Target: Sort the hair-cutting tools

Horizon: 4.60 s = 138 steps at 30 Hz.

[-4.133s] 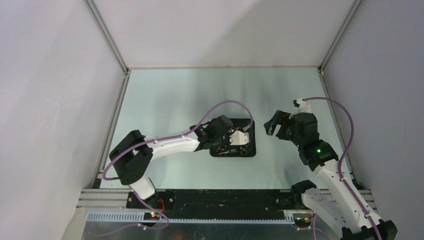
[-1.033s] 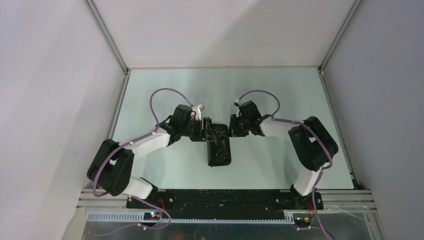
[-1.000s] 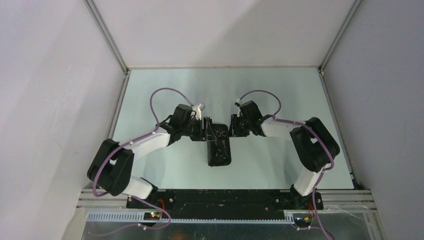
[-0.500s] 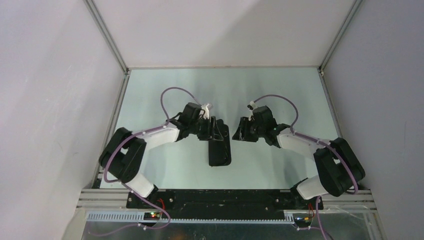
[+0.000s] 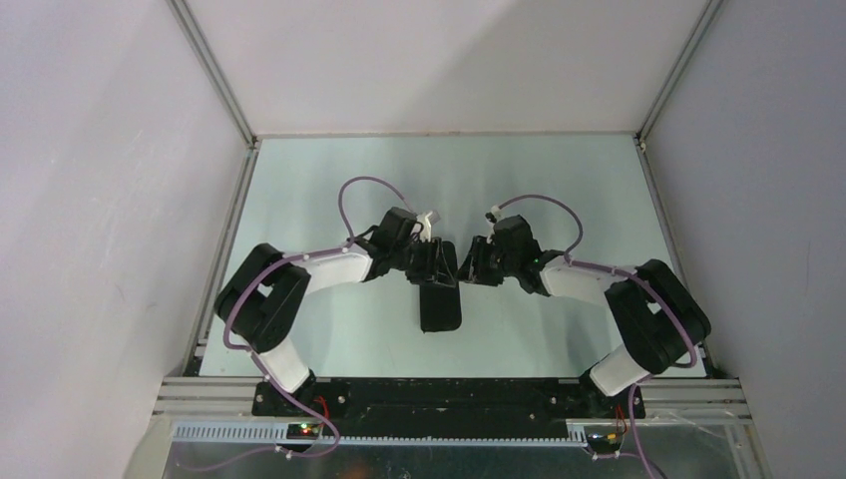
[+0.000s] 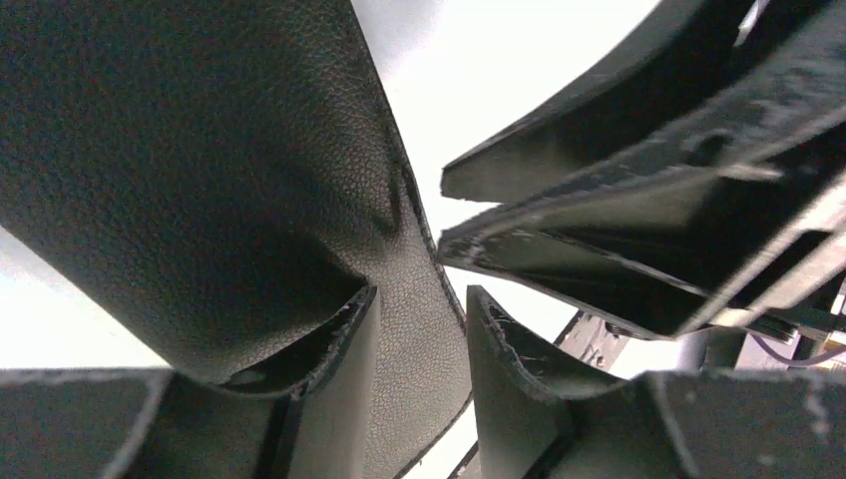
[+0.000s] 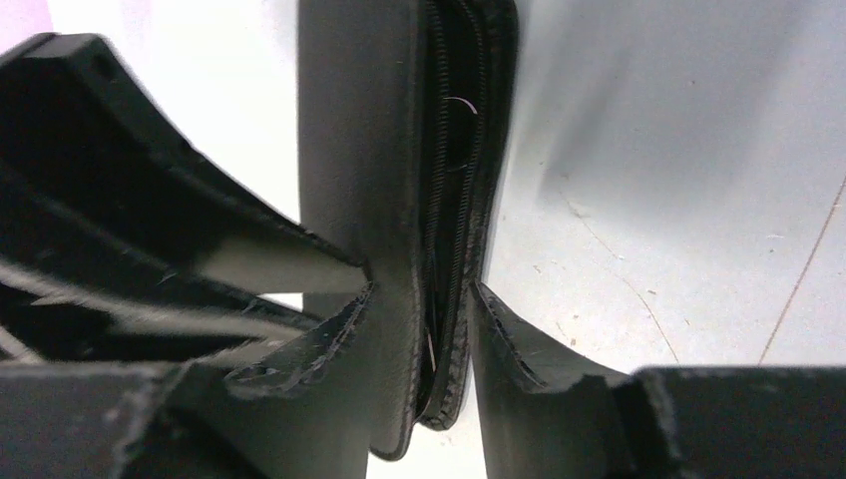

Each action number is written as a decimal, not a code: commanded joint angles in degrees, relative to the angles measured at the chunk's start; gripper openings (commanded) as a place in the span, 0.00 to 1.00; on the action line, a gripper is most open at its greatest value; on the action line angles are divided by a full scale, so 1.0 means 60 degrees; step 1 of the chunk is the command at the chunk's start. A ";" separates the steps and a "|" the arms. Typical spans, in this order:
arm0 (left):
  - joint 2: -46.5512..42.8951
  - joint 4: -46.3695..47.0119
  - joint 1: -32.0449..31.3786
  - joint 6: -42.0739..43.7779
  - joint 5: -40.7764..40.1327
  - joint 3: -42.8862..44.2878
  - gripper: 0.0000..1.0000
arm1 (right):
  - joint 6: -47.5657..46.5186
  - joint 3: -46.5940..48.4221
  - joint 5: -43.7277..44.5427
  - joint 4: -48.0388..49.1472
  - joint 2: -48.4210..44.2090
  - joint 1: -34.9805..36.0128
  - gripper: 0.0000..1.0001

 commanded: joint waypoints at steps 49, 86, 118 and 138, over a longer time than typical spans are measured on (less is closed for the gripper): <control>-0.1221 -0.1833 -0.0559 -0.1250 -0.2823 -0.1126 0.32 | -0.0717 -0.0024 0.5256 -0.3447 -0.2993 0.3462 0.41; 0.0267 -0.3891 -0.1724 -0.3552 -0.4504 0.1332 0.36 | -0.2683 -0.1103 0.6563 0.0807 -0.0201 0.6444 0.43; -0.0296 -0.4412 -0.1716 -0.3399 -0.4808 0.0849 0.33 | -0.2401 -0.1474 0.8124 -0.0018 -0.1151 0.6262 0.40; -0.0166 -0.4836 -0.1689 -0.3116 -0.4805 0.1519 0.33 | -0.3161 -0.1441 0.8263 0.0993 -0.0316 0.6379 0.41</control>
